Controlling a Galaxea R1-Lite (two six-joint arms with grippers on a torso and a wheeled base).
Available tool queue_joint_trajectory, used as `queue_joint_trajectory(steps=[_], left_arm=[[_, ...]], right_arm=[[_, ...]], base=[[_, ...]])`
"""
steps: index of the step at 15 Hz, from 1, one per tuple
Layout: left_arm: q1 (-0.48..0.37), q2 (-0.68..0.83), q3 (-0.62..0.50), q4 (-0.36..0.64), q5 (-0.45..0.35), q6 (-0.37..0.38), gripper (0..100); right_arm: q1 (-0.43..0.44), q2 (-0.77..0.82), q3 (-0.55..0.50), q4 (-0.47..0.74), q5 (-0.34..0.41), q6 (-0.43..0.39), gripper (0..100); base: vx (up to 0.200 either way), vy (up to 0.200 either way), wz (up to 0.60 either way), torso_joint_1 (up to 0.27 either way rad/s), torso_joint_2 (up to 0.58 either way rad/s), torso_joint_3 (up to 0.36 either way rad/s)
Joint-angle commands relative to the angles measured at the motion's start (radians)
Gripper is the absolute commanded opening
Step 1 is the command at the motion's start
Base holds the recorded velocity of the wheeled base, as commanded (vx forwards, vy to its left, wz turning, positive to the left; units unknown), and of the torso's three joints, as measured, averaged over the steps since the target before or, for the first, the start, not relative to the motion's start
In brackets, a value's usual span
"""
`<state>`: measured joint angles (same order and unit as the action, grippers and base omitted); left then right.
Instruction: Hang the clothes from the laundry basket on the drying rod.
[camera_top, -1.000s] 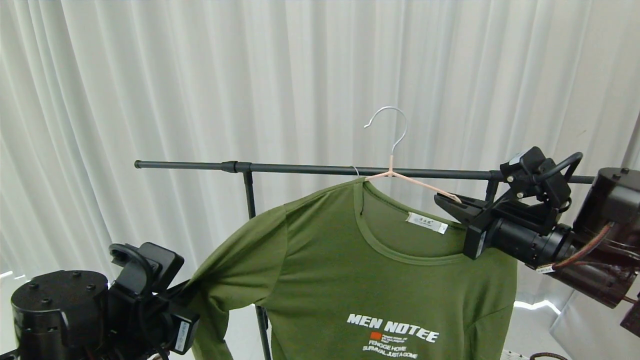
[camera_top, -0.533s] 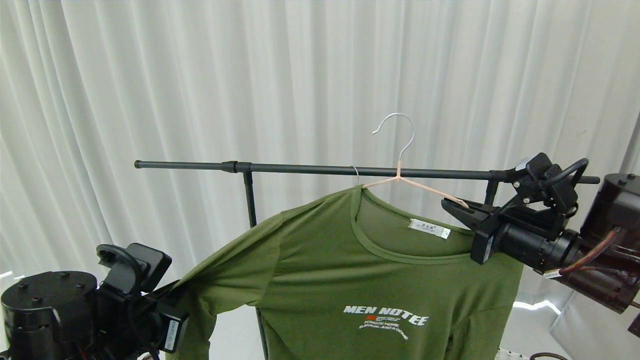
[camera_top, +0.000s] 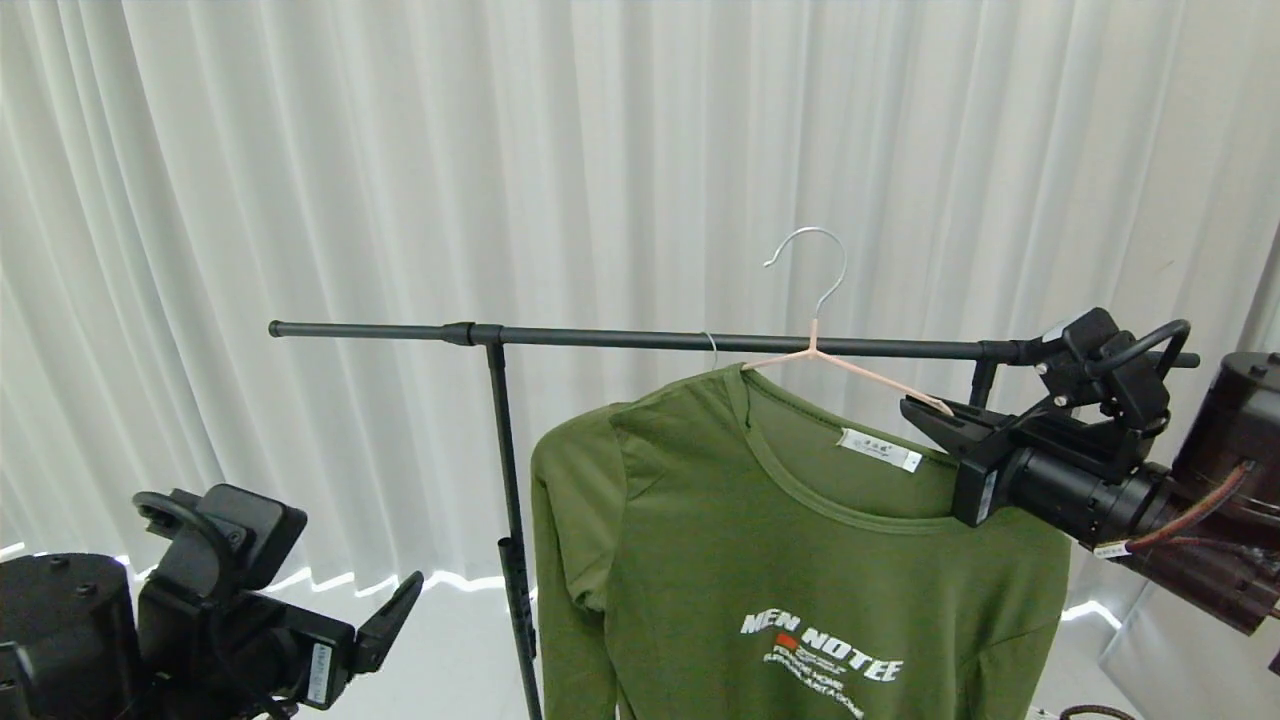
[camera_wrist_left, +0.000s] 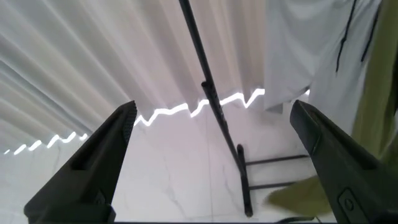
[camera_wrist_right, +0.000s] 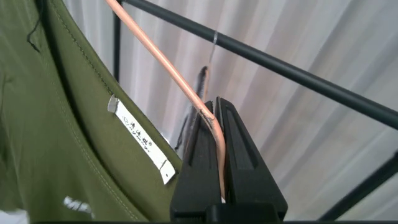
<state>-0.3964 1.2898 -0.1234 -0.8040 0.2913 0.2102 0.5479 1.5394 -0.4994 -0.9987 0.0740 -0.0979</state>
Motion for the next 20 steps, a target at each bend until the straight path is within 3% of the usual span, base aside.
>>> queue_joint_trajectory(steps=[1, 8, 11, 15, 19, 20], left_arm=[[-0.010, -0.076, 0.004, -0.001, 0.000, 0.000, 100], [-0.010, -0.139, 0.039, -0.001, -0.001, -0.009, 100], [-0.010, -0.170, 0.064, -0.001, -0.050, -0.012, 100], [-0.007, -0.267, 0.111, 0.000, -0.058, -0.100, 100], [0.010, -0.270, 0.102, 0.005, -0.057, -0.109, 100], [0.036, -0.248, 0.097, 0.006, -0.057, -0.106, 100]], right_arm=[[0.000, -0.001, 0.001, 0.000, -0.002, 0.000, 0], [-0.048, -0.004, 0.070, 0.000, -0.037, -0.010, 0], [-0.083, -0.030, 0.143, 0.000, -0.054, -0.036, 0], [-0.172, -0.059, 0.206, 0.002, -0.056, -0.071, 0], [-0.284, -0.073, 0.262, 0.003, -0.063, -0.117, 0], [-0.330, -0.079, 0.268, 0.003, -0.097, -0.125, 0]], base=[[0.000, 0.000, 0.00, 0.000, 0.00, 0.000], [0.000, 0.000, 0.00, 0.000, 0.00, 0.000], [0.000, 0.000, 0.00, 0.000, 0.00, 0.000], [0.000, 0.000, 0.00, 0.000, 0.00, 0.000], [0.000, 0.000, 0.00, 0.000, 0.00, 0.000], [0.000, 0.000, 0.00, 0.000, 0.00, 0.000]])
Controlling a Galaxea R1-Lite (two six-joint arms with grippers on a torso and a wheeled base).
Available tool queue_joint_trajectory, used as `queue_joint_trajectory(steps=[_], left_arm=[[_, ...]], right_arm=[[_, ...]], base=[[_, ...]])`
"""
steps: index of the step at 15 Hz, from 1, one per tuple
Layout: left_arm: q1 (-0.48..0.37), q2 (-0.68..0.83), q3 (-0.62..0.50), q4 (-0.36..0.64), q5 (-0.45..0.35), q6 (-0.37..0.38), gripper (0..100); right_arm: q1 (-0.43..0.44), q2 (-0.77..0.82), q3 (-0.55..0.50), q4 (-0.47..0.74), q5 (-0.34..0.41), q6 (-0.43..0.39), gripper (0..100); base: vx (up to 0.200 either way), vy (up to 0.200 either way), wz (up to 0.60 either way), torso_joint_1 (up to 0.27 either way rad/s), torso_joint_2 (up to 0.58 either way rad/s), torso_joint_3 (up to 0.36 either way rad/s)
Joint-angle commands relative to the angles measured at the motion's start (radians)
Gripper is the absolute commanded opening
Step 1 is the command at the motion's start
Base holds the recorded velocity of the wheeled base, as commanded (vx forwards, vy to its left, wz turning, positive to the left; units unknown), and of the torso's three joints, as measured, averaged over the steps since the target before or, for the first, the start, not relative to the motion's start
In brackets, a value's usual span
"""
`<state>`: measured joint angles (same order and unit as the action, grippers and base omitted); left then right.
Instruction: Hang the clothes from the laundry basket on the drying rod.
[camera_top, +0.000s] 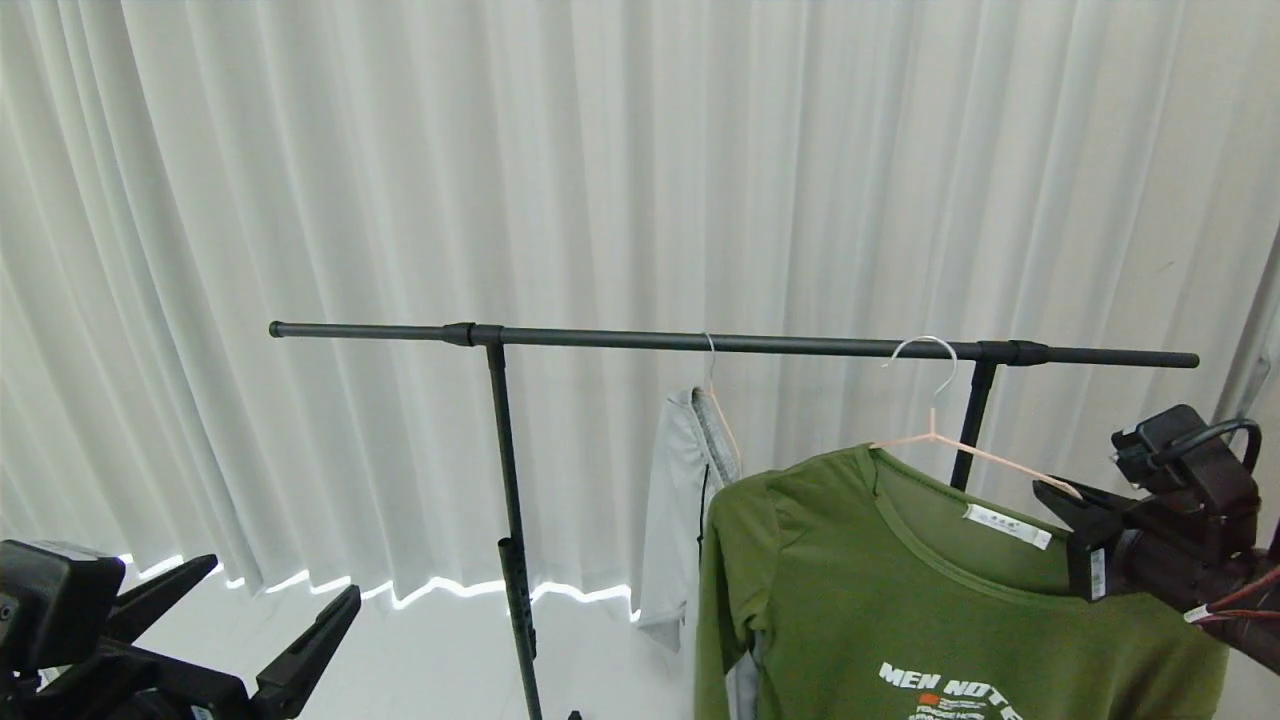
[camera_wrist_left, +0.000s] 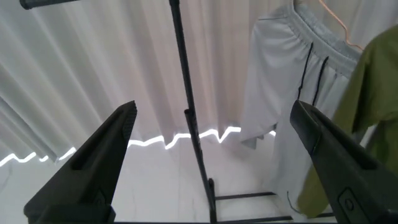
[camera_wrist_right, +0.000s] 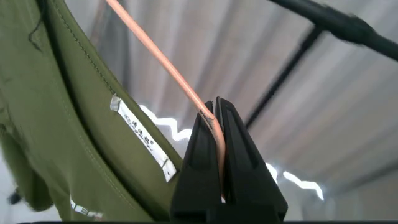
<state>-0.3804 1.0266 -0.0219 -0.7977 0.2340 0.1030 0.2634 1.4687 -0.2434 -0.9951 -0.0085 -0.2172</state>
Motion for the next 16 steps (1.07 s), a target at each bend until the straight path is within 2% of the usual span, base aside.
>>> queue_joint_trajectory(steps=[1, 4, 6, 8, 11, 12, 16], left_arm=[[0.048, 0.026, -0.023, 0.000, 0.001, 0.001, 100], [0.074, 0.046, -0.027, 0.000, -0.001, 0.003, 100], [0.072, 0.044, -0.020, 0.000, -0.002, 0.003, 100], [0.072, 0.047, -0.020, 0.000, -0.002, 0.003, 100], [0.072, 0.059, -0.018, 0.000, -0.002, 0.003, 100], [0.072, 0.064, -0.015, 0.000, -0.007, 0.001, 100], [0.072, 0.066, -0.010, 0.000, -0.038, 0.000, 100]], right_arm=[[-0.081, -0.013, 0.018, 0.000, -0.050, -0.004, 0], [-0.204, -0.024, 0.047, 0.004, -0.113, -0.008, 0], [-0.266, -0.022, 0.059, 0.006, -0.180, -0.011, 0], [-0.317, -0.022, 0.064, 0.006, -0.211, -0.011, 0], [-0.383, -0.013, 0.062, 0.006, -0.237, -0.037, 0], [-0.417, -0.015, 0.062, 0.006, -0.243, -0.073, 0], [-0.451, -0.013, 0.056, 0.006, -0.242, -0.090, 0]], base=[[0.000, 0.000, 0.00, 0.000, 0.00, 0.000], [0.000, 0.000, 0.00, 0.000, 0.00, 0.000], [0.000, 0.000, 0.00, 0.000, 0.00, 0.000], [0.000, 0.000, 0.00, 0.000, 0.00, 0.000], [0.000, 0.000, 0.00, 0.000, 0.00, 0.000], [0.000, 0.000, 0.00, 0.000, 0.00, 0.000], [0.000, 0.000, 0.00, 0.000, 0.00, 0.000]])
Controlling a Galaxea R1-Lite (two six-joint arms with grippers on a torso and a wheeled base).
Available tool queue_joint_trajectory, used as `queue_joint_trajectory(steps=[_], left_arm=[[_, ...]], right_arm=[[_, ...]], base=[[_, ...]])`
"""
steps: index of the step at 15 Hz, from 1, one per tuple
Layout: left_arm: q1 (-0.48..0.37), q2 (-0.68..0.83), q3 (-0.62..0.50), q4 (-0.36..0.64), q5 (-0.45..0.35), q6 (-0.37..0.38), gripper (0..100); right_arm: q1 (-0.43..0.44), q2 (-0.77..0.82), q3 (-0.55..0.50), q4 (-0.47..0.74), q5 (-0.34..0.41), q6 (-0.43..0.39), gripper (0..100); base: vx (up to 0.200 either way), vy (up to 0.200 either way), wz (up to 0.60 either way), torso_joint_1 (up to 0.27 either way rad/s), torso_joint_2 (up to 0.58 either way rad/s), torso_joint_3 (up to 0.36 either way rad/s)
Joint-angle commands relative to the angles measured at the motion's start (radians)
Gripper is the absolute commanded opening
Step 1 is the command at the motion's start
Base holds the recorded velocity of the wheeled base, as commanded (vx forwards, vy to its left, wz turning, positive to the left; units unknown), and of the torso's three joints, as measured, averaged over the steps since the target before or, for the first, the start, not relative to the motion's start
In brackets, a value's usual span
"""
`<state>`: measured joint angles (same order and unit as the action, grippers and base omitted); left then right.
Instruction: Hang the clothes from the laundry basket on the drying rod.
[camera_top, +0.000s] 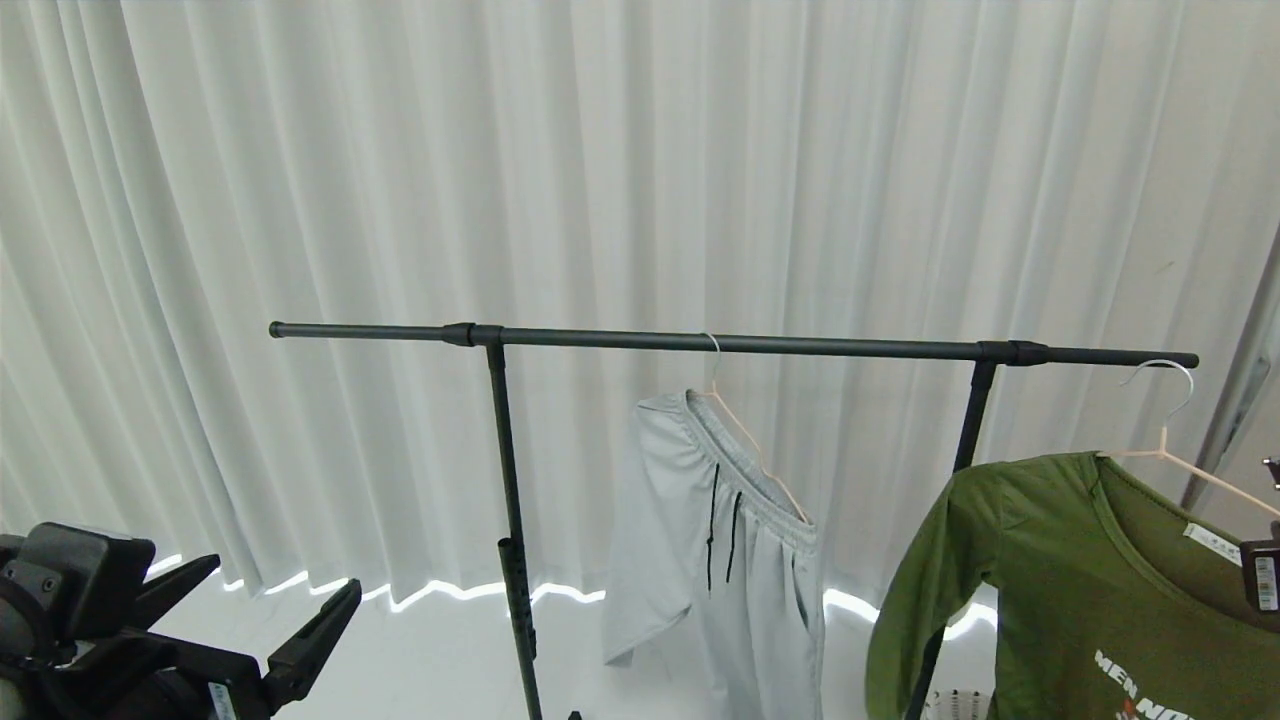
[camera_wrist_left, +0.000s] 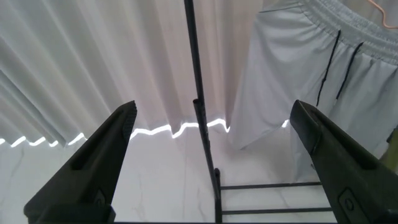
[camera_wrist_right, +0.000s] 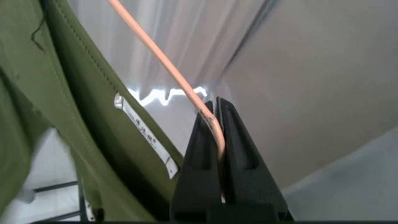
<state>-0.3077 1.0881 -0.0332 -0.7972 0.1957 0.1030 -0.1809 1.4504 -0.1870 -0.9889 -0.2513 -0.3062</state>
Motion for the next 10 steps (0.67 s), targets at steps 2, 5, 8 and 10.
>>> queue_joint_trajectory(steps=[2, 5, 8, 10], left_arm=[[-0.001, 0.003, 0.001, 0.000, 0.001, -0.002, 100], [0.001, 0.004, -0.001, 0.000, 0.002, 0.001, 100], [0.001, 0.006, 0.004, 0.000, 0.002, 0.001, 100], [-0.001, 0.006, 0.010, 0.000, 0.001, 0.003, 100]], right_arm=[[0.018, 0.015, -0.006, 0.000, 0.003, 0.001, 0], [0.083, 0.036, -0.020, 0.000, 0.001, 0.016, 0], [0.155, 0.071, -0.052, 0.000, -0.011, 0.059, 0], [0.162, 0.094, -0.066, 0.000, -0.022, 0.061, 0]], base=[[0.000, 0.000, 0.00, 0.000, 0.00, 0.000], [0.000, 0.000, 0.00, 0.000, 0.00, 0.000], [0.000, 0.000, 0.00, 0.000, 0.00, 0.000], [0.200, 0.000, 0.00, 0.002, 0.01, 0.000]])
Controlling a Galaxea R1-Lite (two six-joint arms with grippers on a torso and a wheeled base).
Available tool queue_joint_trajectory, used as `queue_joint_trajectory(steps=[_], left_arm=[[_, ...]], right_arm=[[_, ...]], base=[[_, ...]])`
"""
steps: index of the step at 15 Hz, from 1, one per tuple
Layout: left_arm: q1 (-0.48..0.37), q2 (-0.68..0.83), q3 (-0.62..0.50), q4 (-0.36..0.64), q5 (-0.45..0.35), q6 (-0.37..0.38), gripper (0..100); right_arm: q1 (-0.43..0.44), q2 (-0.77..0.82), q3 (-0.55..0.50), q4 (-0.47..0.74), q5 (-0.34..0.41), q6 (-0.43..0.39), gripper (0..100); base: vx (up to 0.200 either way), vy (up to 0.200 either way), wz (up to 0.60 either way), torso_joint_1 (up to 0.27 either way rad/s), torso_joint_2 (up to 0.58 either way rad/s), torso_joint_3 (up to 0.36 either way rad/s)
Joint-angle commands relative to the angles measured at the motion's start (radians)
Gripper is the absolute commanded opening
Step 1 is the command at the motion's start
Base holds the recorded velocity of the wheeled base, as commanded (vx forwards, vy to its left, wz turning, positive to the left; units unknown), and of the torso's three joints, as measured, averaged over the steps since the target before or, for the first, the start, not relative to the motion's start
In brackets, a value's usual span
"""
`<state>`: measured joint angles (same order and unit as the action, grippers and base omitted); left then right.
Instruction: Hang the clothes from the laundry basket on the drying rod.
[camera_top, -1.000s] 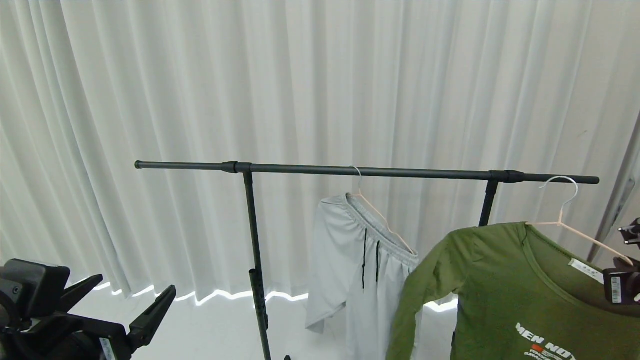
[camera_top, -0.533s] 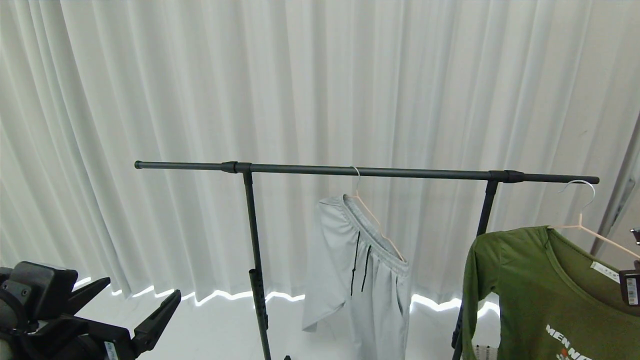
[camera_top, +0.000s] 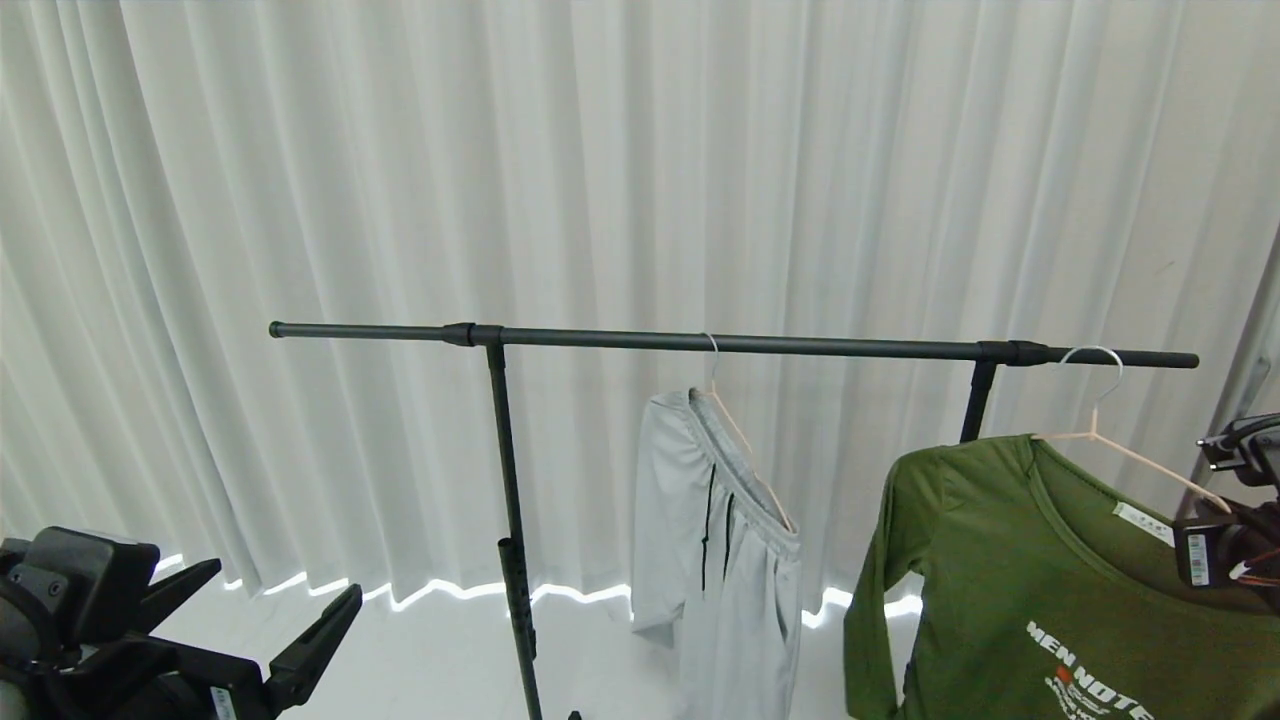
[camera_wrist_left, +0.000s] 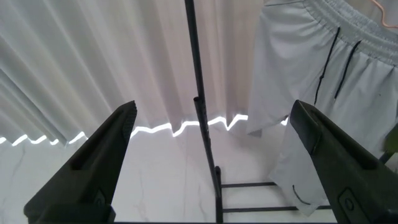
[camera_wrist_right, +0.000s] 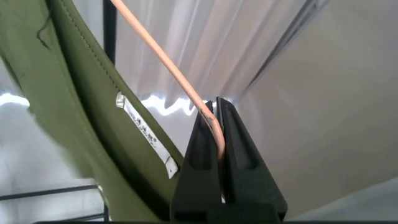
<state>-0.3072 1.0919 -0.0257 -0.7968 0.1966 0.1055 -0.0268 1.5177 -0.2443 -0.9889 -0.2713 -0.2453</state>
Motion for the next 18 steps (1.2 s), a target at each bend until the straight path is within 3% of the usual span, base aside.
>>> queue_joint_trajectory(steps=[1, 7, 11, 18], left_arm=[[-0.001, 0.002, 0.004, -0.001, 0.000, 0.000, 100], [-0.001, 0.002, 0.007, -0.001, 0.000, 0.000, 100], [-0.004, -0.001, 0.020, -0.001, -0.009, 0.002, 100], [-0.004, -0.006, 0.021, -0.001, -0.022, 0.002, 100]], right_arm=[[0.010, 0.033, -0.012, 0.000, -0.002, 0.000, 0], [0.038, 0.039, -0.013, 0.000, -0.002, 0.000, 0], [0.059, 0.065, -0.033, 0.000, -0.005, -0.002, 0], [0.111, 0.256, -0.191, -0.002, -0.074, -0.002, 0]], base=[[0.200, 0.000, 0.00, -0.007, 0.01, 0.007], [0.200, 0.000, 0.00, 0.006, 0.00, 0.002], [0.000, 0.000, 0.00, 0.000, 0.00, 0.000], [0.000, 0.000, 0.00, 0.000, 0.00, 0.000]])
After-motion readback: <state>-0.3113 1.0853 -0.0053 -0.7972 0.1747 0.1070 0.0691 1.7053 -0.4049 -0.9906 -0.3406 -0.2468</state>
